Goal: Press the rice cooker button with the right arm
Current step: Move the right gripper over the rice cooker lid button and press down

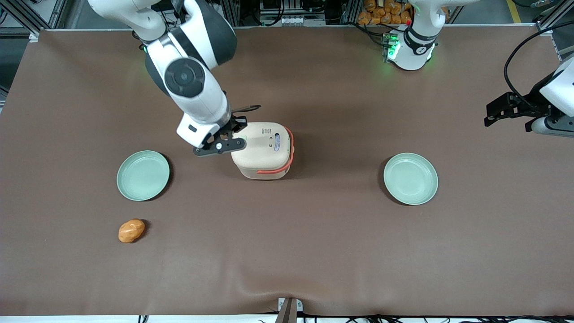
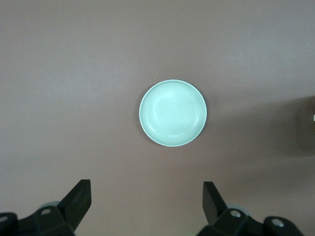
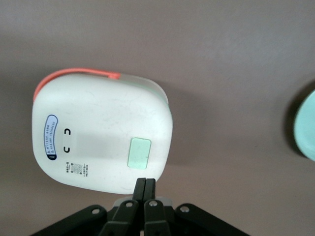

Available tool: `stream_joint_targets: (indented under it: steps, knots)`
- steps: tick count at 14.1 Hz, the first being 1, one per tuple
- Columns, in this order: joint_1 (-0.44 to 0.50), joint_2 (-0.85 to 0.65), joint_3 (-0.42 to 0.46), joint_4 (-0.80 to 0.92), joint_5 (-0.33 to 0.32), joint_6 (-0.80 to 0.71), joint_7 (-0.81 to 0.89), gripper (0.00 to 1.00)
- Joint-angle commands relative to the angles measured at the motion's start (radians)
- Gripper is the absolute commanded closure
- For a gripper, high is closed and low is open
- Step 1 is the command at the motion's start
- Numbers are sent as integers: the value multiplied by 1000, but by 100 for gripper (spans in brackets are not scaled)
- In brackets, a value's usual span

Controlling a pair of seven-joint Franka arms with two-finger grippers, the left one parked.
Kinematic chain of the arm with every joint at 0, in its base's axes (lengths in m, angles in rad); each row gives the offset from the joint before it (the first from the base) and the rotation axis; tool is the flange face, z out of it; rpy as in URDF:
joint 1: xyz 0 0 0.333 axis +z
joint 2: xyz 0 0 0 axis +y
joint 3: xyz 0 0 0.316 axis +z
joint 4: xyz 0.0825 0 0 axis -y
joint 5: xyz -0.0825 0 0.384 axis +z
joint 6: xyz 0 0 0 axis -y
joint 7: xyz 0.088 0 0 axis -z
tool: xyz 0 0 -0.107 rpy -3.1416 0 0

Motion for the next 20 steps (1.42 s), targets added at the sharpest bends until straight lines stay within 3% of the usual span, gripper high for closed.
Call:
stream_joint_targets:
  steps: [1,20]
  knots:
    - [11,31,-4,-14,27,29,10,99]
    - [28,132,-9,-42,25,77,-3,100]
